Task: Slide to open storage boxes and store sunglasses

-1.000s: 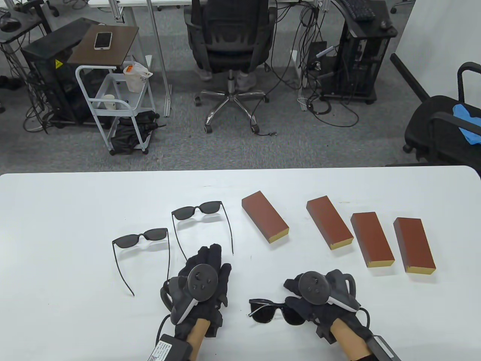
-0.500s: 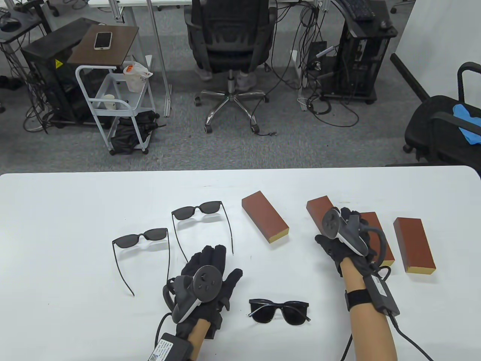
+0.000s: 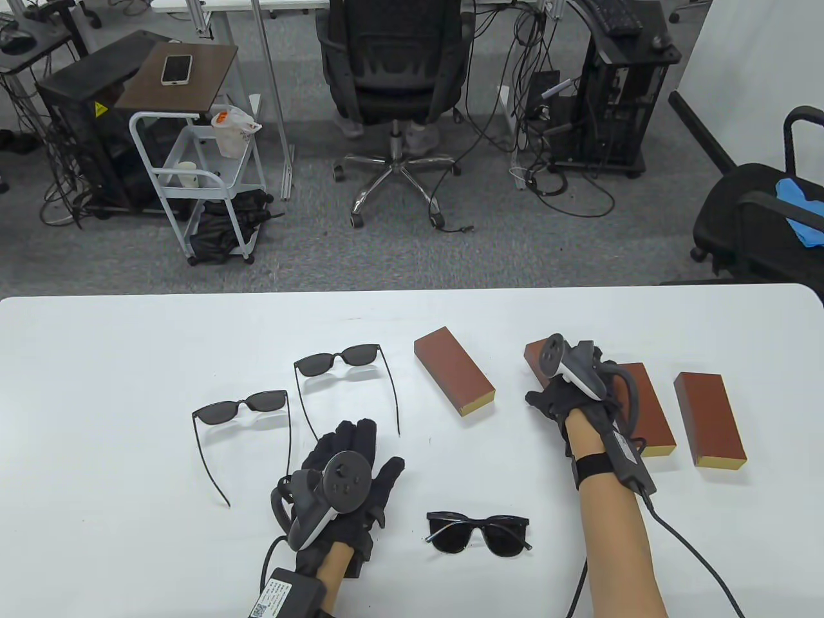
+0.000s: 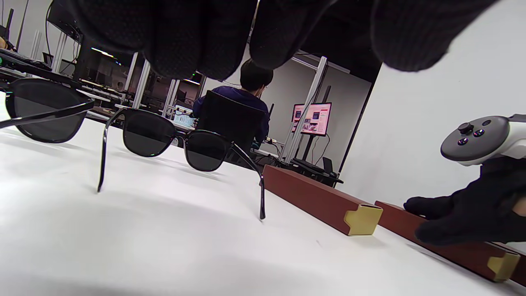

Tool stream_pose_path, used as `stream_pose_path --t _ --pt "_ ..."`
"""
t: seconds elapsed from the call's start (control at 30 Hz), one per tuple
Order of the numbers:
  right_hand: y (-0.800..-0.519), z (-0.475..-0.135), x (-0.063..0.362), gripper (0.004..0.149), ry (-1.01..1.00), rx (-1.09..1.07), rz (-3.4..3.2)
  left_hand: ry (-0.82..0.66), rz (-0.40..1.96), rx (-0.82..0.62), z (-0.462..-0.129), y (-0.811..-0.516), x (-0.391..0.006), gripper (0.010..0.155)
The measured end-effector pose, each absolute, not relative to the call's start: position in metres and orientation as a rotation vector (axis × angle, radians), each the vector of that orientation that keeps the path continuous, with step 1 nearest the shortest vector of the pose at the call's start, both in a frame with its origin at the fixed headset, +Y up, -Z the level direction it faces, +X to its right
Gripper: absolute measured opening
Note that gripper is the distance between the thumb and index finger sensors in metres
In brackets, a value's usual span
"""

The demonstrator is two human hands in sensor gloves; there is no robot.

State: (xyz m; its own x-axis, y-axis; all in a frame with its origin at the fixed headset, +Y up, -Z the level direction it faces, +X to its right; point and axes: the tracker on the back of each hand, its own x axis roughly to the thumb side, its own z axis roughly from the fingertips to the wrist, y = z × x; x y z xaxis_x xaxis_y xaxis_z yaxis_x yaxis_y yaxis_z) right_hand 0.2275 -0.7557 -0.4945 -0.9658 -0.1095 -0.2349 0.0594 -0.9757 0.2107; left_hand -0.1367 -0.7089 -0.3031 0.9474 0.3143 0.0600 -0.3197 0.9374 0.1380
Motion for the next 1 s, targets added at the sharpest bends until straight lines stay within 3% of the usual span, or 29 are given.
stream_pose_path --t 0.17,0.5,0.7,0.83,1.0 --pt "-0.753 -0.496 0.226 0.077 -0.261 0.366 -3.103 -0.025 0.330 0.153 -0.303 -0.708 -0.140 0.075" --pt "-0.757 -0.490 0.218 0.079 -0.228 0.317 -3.056 -0.029 0.331 0.171 -0.301 -0.706 -0.142 0.074" --pt "-0.731 -0.477 0.217 0.078 -0.083 0.221 -3.144 -0.059 0.351 0.188 -0.299 -0.702 -0.140 0.074" --pt "-0.706 -0.458 0.219 0.077 -0.045 0.050 -3.232 -0.135 0.383 0.168 -0.299 -0.703 -0.134 0.080" --pt "-0.675 -0.415 0.215 0.076 -0.066 -0.362 -3.338 -0.304 0.439 0.165 -0.297 -0.702 -0.123 0.087"
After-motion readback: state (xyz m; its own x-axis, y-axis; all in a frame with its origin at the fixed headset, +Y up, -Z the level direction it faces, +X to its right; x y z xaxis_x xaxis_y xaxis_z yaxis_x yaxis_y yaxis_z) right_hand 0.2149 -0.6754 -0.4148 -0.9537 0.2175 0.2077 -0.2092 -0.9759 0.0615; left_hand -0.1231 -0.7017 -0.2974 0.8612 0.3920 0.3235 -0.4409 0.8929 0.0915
